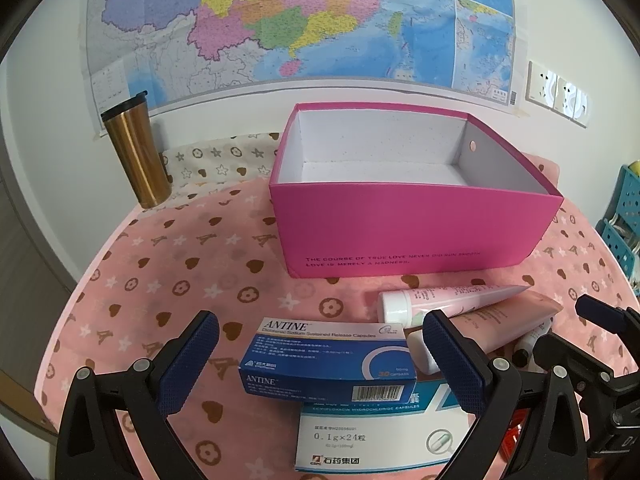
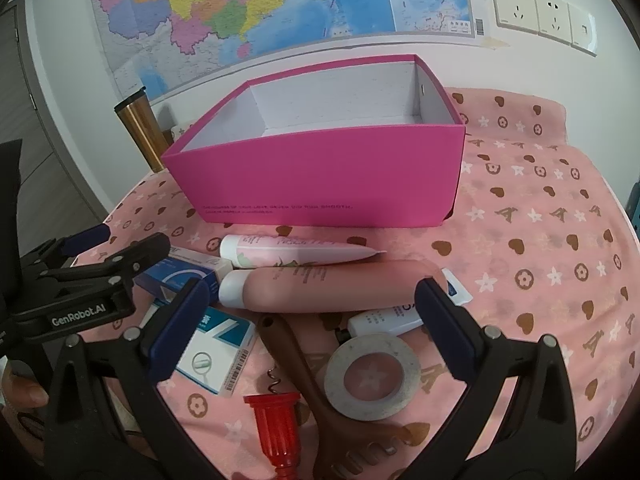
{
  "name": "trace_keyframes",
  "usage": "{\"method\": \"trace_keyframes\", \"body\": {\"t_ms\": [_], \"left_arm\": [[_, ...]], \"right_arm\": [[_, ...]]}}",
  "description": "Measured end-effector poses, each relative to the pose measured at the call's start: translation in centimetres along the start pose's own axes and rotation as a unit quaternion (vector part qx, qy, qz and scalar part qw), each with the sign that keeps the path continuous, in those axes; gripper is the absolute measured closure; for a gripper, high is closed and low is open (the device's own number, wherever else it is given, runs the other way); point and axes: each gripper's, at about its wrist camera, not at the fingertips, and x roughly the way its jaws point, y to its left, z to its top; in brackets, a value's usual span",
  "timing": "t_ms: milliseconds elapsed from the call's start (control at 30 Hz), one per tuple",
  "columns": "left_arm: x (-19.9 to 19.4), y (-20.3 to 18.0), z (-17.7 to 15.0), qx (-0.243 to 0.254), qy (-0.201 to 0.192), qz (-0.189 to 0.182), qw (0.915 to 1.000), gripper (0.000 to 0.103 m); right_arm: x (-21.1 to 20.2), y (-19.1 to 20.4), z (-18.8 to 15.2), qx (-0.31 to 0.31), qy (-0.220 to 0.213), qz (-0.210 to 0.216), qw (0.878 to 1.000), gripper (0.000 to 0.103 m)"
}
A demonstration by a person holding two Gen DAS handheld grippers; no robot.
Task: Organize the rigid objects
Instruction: 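Move the right gripper toward the blue ANTINE medicine box, then close the right gripper on the blue ANTINE box and lift it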
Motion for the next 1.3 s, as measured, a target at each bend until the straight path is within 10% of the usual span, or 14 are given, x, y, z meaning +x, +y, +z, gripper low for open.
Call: {"method": "trace_keyframes", "body": {"t_ms": [867,1300], "left_arm": [[4.0,4.7,-0.7,-0.021,0.05,-0.025,0.9982,0.0],[4.0,5.8,-1.3,-0.002,0.071,-0.086,0.9938,0.005]], "right_arm": [[2.4,-1.5,1.0,0.004,0.043,0.012,0.999,0.0],[4.4,4.0,0.4,-0.043,0.084,0.15,0.984,0.036]]}}
